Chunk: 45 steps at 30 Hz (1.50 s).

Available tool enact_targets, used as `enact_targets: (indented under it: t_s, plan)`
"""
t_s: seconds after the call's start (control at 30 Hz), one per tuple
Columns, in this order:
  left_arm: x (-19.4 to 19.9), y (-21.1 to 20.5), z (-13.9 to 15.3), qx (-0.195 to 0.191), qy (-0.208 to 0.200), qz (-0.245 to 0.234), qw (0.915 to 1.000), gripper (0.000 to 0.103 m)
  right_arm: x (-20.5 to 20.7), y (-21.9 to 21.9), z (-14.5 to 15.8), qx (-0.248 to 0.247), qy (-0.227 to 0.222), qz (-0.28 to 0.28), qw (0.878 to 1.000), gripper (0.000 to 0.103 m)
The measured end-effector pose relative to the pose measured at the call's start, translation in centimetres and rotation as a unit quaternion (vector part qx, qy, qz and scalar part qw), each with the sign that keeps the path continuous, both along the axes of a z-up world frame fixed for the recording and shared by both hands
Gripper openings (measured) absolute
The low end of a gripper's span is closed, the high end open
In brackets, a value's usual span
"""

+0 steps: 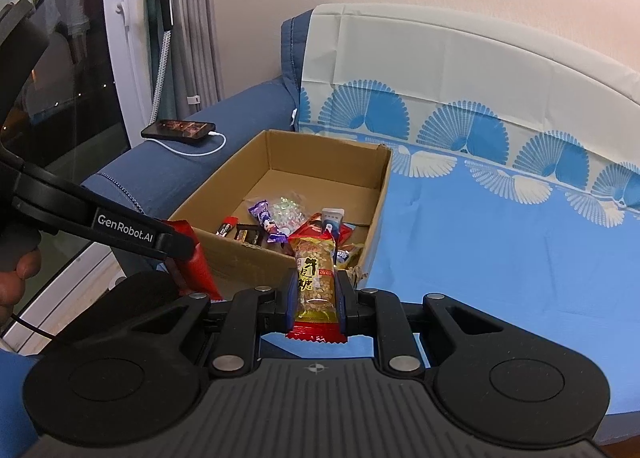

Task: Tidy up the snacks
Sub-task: 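Carry the chip bag in the left tool while the right tool carries the bar to the box, then drop the chip bag and wrapped bar into the box and open both tools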

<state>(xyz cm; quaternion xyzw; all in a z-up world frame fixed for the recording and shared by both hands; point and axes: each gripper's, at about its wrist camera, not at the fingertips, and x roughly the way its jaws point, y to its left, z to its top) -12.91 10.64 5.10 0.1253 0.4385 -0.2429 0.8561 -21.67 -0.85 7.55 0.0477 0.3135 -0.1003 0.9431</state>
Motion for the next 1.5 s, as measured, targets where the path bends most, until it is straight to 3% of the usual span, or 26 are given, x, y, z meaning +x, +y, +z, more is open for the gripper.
enact_targets:
  t_s: [0.5,0.9,1.5]
  plan:
    - [1.7,-0.7,-1.3,0.007,0.021,0.003,0.9998,0.055,1.6,-0.4,-1.3,0.009,0.030,0.003,0.999,0.021]
    - [6.0,-1.0,-1.7,0.010,0.019,0.019,0.9996,0.055,4.5,-1.4,-1.9,0.008,0.051,-0.002,0.999,0.021]
    - [17.2,-6.4,-3.5,0.021,0.017,0.021,0.9994,0.055,16.4,-5.9,-3.8,0.037,0.060,0.001,0.998,0.021]
